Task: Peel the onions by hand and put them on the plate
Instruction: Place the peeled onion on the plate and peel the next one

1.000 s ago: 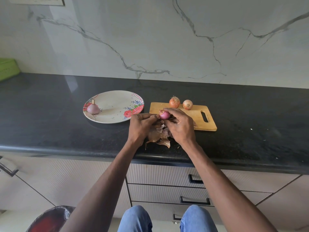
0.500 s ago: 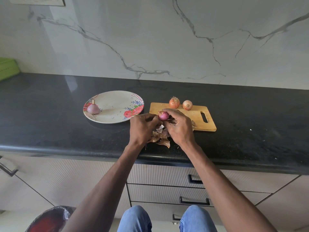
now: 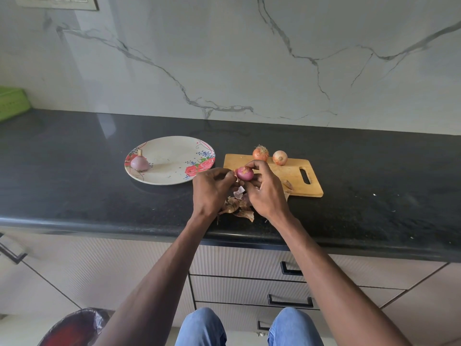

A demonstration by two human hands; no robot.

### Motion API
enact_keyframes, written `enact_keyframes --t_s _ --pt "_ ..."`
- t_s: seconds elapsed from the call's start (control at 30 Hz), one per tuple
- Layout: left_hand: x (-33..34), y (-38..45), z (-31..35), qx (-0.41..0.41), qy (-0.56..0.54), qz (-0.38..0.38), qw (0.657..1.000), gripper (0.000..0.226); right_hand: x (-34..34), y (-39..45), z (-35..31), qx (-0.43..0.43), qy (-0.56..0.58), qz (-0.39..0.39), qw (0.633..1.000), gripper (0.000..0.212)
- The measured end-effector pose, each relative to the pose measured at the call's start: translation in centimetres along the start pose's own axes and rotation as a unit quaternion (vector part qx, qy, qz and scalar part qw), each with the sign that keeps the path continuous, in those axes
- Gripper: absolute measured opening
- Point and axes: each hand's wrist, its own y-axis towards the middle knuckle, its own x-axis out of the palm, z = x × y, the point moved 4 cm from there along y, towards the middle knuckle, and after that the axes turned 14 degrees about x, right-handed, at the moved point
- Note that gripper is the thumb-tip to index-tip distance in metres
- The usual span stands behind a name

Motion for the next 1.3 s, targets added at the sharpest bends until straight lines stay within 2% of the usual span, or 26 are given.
enact_keyframes --t_s 0.17,0.3,0.43,0.6,0.7,0.77,0.87,0.93,1.07,1.3 --pt "-0.1 0.1 -0.1 -0.005 -0.013 0.014 1.000 0.013 -0.4 0.0 -0.1 0.004 0.013 0.006 1.000 0.057" --pt "-0.1 0.0 -0.1 -0.008 -0.031 0.012 0.999 0.010 -0.5 0.0 -0.2 0.032 0.037 0.001 0.999 0.046" --pt "0.1 0.0 0.1 -0.002 -0.038 0.001 0.999 0.012 -0.9 -0.1 -0.6 0.031 0.049 0.028 0.998 0.032" --pt "-0.1 0.1 -0.3 -0.003 -0.037 0.018 0.999 0.011 -1.2 -0.2 -0.5 0.062 0.076 0.042 0.994 0.037" --pt "-0.3 0.4 -1.3 -0.008 -0.016 0.041 0.999 0.012 -1.2 -0.1 -0.3 0.061 0.082 0.032 0.994 0.037" --pt "-0.3 0.6 -1.6 -0.007 -0.003 0.051 0.999 0.015 -1.1 0.0 -0.2 0.066 0.092 0.020 0.993 0.044" --pt "-0.4 0.8 -1.4 0.038 0.057 0.037 0.997 0.035 -1.0 0.0 0.0 0.080 0.087 0.019 0.993 0.052" --pt "-0.5 0.9 -1.2 0.063 0.086 0.024 0.994 0.033 -1.1 0.0 -0.1 0.084 0.084 0.024 0.993 0.055" --pt "0.2 0.8 -1.6 0.030 -0.040 -0.037 0.998 0.022 -1.3 -0.1 -0.4 0.078 0.094 0.019 0.992 0.042" --pt "0.2 0.7 -1.7 0.049 -0.073 -0.065 0.994 0.020 -1.5 -0.2 -0.4 0.078 0.077 0.020 0.994 0.041"
